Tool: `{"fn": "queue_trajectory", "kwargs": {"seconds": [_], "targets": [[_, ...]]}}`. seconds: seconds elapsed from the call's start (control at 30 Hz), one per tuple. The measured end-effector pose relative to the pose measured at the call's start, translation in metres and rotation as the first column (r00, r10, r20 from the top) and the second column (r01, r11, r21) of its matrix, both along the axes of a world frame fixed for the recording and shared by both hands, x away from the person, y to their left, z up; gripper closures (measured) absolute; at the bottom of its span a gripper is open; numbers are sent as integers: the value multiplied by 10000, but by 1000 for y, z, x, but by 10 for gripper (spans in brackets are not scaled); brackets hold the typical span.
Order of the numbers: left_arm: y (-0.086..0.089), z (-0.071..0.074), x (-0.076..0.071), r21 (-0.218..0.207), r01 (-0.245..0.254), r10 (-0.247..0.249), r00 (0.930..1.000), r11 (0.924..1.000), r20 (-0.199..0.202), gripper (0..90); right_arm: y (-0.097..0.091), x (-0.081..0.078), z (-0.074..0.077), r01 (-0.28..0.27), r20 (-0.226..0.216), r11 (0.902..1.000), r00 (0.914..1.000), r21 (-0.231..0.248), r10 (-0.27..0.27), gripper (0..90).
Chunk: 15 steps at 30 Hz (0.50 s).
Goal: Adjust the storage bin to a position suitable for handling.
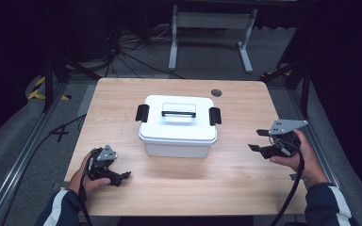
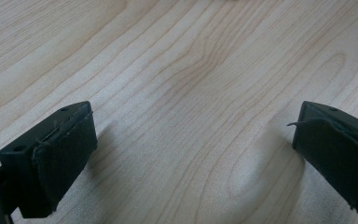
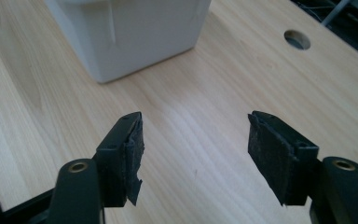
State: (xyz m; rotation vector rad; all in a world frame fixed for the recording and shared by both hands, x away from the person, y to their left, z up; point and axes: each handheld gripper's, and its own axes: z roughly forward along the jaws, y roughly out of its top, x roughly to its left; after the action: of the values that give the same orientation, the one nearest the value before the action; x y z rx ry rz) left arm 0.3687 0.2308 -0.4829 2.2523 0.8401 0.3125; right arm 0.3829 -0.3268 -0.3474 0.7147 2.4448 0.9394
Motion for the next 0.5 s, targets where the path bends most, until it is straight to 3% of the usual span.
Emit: {"fn": "queue_trajectory", "kwargs": {"seconds": [0.27, 0.5], "targets": [[0, 0, 0, -6, -56, 56, 10000, 10000, 53, 2, 33, 19, 37, -552, 206, 9973, 9982, -475, 562, 408], [0, 0, 0, 15, -36, 36, 10000, 10000, 77, 2, 56, 31, 49, -1011, 234, 9875, 9942, -1206, 1046, 421]]}}
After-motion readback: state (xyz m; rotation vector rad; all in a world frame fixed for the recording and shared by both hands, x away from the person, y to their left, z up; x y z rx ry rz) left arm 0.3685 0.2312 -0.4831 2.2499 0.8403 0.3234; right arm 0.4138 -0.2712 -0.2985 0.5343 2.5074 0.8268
